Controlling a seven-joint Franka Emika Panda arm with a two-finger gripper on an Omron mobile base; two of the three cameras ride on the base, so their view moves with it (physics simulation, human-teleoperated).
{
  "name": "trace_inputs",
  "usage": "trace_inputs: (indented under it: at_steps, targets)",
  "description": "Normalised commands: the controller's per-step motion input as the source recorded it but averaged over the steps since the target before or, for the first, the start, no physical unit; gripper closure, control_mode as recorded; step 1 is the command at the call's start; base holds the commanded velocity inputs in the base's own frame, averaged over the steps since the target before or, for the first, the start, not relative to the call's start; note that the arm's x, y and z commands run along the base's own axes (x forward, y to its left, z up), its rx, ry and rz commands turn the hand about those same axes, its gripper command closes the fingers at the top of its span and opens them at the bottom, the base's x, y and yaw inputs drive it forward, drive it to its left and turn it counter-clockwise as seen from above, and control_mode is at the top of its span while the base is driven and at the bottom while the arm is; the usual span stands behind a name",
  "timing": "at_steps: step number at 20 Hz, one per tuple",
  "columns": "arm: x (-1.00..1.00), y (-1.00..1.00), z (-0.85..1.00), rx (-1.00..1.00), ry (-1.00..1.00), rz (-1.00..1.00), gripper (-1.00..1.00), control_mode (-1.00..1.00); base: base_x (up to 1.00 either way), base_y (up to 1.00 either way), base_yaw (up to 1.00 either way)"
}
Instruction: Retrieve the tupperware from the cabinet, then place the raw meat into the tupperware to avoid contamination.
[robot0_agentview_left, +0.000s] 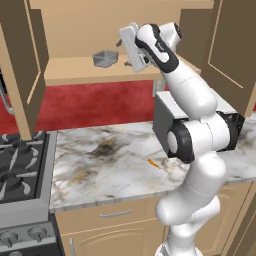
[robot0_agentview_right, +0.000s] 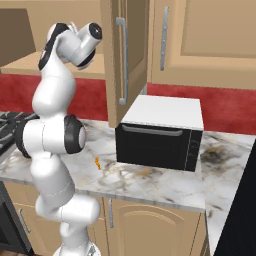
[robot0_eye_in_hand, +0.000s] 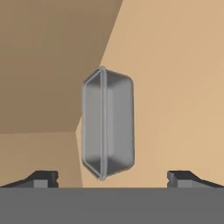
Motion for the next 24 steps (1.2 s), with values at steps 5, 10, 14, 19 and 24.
trace_inputs:
  at_steps: [5, 10, 14, 19, 24]
  targets:
    - [0.38, 0.08, 0.0, 0.0, 0.01, 0.02, -1.0, -1.0, 0.0, 0.0, 0.0]
    - [0.17, 0.21, 0.0, -0.01, 0.14, 0.0, -1.0, -1.0, 0.0, 0.0, 0.0]
    - [0.11, 0.22, -0.03, -0.03, 0.14, 0.0, -1.0, -1.0, 0.0, 0.0, 0.0]
    - [0.17, 0.23, -0.15, -0.04, 0.12, 0.01, -1.0, -1.0, 0.0, 0.0, 0.0]
    - [0.23, 0.25, -0.33, -0.08, 0.17, 0.02, -1.0, -1.0, 0.0, 0.0, 0.0]
